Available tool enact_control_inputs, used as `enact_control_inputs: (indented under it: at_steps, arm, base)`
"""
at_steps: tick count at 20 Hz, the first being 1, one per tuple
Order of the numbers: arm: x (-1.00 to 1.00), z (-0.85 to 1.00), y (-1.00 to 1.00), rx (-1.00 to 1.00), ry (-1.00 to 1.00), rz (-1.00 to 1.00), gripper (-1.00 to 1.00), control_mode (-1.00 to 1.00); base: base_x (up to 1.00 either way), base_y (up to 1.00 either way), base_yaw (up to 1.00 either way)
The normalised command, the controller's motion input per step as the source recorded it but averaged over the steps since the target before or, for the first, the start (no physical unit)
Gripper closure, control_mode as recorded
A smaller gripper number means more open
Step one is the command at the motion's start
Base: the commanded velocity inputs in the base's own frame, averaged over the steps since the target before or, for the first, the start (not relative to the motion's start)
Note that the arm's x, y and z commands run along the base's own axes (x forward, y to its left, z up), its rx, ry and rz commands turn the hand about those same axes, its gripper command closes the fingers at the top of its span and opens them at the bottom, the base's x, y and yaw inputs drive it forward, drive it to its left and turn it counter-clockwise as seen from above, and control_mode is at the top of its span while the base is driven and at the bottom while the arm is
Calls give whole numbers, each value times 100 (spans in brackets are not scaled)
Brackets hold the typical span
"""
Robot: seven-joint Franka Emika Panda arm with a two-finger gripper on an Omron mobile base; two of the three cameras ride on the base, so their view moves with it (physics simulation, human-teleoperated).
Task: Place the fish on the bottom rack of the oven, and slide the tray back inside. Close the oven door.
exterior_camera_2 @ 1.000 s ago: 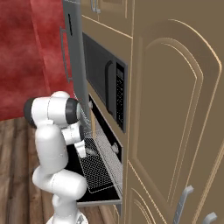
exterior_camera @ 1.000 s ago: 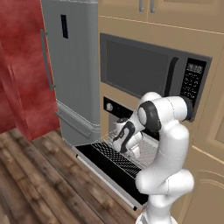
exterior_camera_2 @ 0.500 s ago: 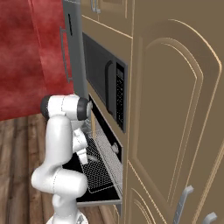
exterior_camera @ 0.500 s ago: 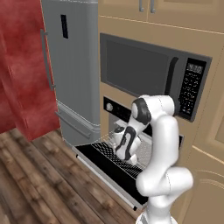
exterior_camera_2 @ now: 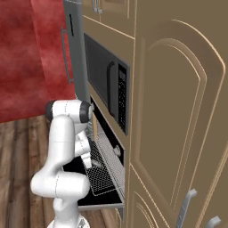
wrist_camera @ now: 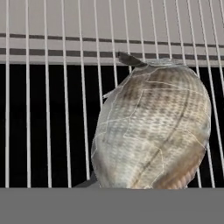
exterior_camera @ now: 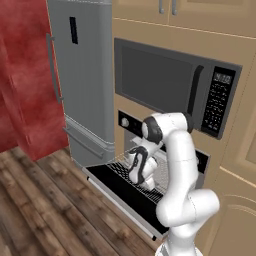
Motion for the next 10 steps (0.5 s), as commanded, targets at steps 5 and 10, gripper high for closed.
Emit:
enact_control_inputs:
  at_steps: [5, 10]
  arm:
    - [8, -45, 3, 0, 4, 0, -100, -100]
    - [-5, -26, 24, -4, 0, 0, -100, -100]
  base:
    - [0, 0, 0]
    - [0, 0, 0]
